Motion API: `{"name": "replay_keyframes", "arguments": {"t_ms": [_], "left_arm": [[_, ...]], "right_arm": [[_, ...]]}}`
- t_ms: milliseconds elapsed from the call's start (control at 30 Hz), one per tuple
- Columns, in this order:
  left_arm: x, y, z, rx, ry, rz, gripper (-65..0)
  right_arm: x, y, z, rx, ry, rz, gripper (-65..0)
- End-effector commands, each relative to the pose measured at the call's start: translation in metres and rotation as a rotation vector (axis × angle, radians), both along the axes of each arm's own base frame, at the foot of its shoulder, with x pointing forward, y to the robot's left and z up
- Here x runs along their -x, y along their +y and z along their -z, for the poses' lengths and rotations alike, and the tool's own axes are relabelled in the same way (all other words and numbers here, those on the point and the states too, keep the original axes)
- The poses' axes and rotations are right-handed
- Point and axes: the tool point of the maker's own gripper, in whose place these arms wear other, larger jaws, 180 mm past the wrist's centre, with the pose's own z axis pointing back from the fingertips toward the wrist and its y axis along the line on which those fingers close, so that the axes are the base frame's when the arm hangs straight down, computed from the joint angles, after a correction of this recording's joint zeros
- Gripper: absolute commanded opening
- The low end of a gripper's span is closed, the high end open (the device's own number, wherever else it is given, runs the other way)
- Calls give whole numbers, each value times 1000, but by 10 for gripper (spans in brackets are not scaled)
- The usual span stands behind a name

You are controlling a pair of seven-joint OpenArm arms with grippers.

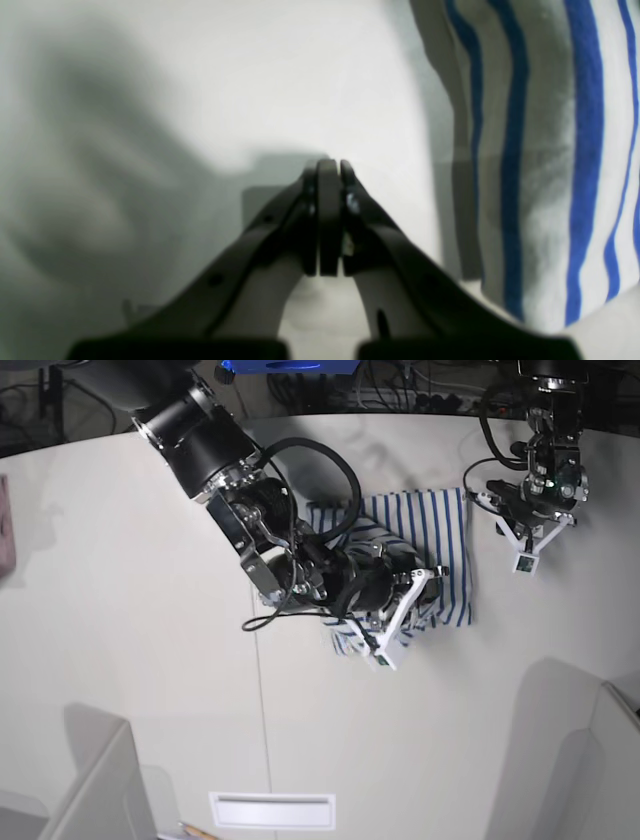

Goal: Fold the T-shirt properly
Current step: 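Grasp the strip end with the right gripper and fold it over toward the left gripper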

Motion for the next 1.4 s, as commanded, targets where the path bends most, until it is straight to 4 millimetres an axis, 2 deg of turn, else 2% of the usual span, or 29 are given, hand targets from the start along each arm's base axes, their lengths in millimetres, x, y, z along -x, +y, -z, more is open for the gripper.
{"name": "replay_keyframes", "arguments": {"t_ms": [0, 133, 267, 333, 467, 600, 667, 700, 867, 1000, 1133, 1367], "left_arm": [[-6, 8, -11, -28, -27, 14, -650], [6, 14, -11, -46, -8, 23, -650], [18, 34, -13, -69, 1, -22, -650], [22, 46, -16, -81, 0, -55, -650], [28, 73, -26, -113, -17, -127, -650], [29, 94, -39, -141, -39, -141, -650], [31, 105, -46, -154, -53, -156, -650], [31, 111, -49, -161, -59, -162, -650], [35, 132, -61, -186, -84, -212, -650], [39, 143, -68, -200, -96, -245, -650], [40, 145, -69, -203, -98, -251, -650], [40, 151, -73, -209, -109, -269, -650]], "right_arm": [[-7, 9, -11, -21, -35, -12, -650], [-7, 13, 4, 26, -38, -30, -650], [-2, 17, 10, 51, -26, -38, -650], [-11, 11, 19, 108, -27, 4, -650], [-9, 15, 24, 126, -12, 7, -650], [-8, 16, 24, 124, -13, 9, -255], [-7, 17, 23, 118, -13, 7, -138], [-6, 17, 24, 119, -12, 5, -122], [7, 26, 28, 141, -33, -48, -135], [14, 43, 25, 137, -131, -93, -135], [28, 62, 20, 150, -210, -182, -135], [57, 80, 25, 181, -309, -315, -135]]}}
